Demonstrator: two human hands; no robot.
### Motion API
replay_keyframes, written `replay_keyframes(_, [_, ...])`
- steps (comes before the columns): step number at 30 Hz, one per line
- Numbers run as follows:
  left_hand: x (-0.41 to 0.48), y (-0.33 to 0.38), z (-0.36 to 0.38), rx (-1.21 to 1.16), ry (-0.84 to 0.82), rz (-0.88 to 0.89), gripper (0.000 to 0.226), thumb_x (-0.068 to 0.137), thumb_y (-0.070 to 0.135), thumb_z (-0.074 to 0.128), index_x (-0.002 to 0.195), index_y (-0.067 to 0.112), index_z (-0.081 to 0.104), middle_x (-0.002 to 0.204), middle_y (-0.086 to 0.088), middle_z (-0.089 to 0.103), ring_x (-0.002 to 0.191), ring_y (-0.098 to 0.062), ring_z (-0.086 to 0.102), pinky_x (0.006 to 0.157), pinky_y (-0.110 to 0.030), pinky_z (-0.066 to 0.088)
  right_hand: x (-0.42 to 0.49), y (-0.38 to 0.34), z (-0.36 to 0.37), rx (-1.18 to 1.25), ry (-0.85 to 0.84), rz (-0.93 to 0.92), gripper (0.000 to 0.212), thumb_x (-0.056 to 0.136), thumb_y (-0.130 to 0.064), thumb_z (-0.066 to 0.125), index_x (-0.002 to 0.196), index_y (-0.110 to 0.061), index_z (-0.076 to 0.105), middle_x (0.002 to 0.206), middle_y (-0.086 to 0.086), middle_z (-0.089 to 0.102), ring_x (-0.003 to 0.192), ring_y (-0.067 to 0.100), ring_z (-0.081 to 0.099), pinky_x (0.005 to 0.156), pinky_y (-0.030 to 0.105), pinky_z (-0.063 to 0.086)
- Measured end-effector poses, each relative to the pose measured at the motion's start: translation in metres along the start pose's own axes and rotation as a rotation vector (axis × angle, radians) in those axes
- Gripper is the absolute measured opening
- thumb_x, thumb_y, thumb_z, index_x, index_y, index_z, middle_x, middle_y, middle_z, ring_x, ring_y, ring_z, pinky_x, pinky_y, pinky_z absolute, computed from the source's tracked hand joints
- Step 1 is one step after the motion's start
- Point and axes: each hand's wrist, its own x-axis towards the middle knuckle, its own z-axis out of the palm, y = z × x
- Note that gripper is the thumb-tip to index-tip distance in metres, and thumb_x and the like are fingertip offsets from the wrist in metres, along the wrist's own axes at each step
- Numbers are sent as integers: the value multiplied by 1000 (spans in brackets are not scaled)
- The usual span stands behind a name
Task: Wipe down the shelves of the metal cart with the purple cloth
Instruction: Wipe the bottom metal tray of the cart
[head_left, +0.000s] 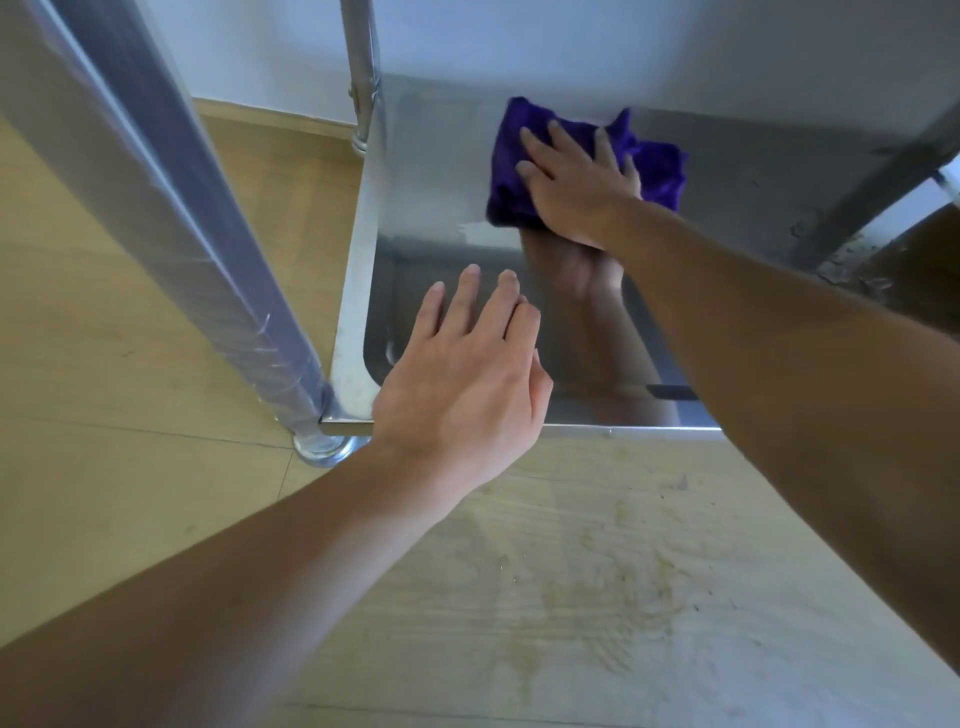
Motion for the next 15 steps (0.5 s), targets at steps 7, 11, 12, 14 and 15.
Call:
replay_keyframes(7, [-4,3,-4,-13,-32,-33,56,94,30,19,136,1,43,149,-16,39,142,-34,32,115,-51,28,-46,3,0,-46,-43,-98,51,100,-53,18,149,-46,7,161,-13,3,148,32,-3,116,60,7])
replay_keyframes(11, [-1,5,-8,-30,-38,-34,56,92,32,20,132,2,46,145,-15,42,140,-33,34,115,-50,28,-94,9,1,-30,-26,-98,51,100,-52,22,149,-47,10,161,-13,6,149,30,1,117,57,11])
replay_keyframes(12, [-1,5,-8,-31,-34,-36,55,91,32,20,129,3,47,143,-15,43,139,-33,35,115,-51,28,-107,11,2,-28,-24,-101,50,100,-52,22,149,-47,10,161,-13,6,149,29,2,117,56,12])
replay_keyframes(14, [-2,4,-7,-29,-22,-27,51,92,31,21,125,3,49,140,-16,45,137,-35,37,114,-52,30,-130,16,4,-23,-32,-103,50,100,-52,21,149,-48,8,161,-14,5,149,28,-1,119,54,10])
replay_keyframes(15, [-3,3,-7,-32,-21,-15,49,93,30,23,125,3,48,140,-17,45,136,-35,37,113,-53,30,-140,19,5,-19,-40,-98,51,100,-52,20,149,-48,7,161,-14,3,149,27,-2,119,53,8])
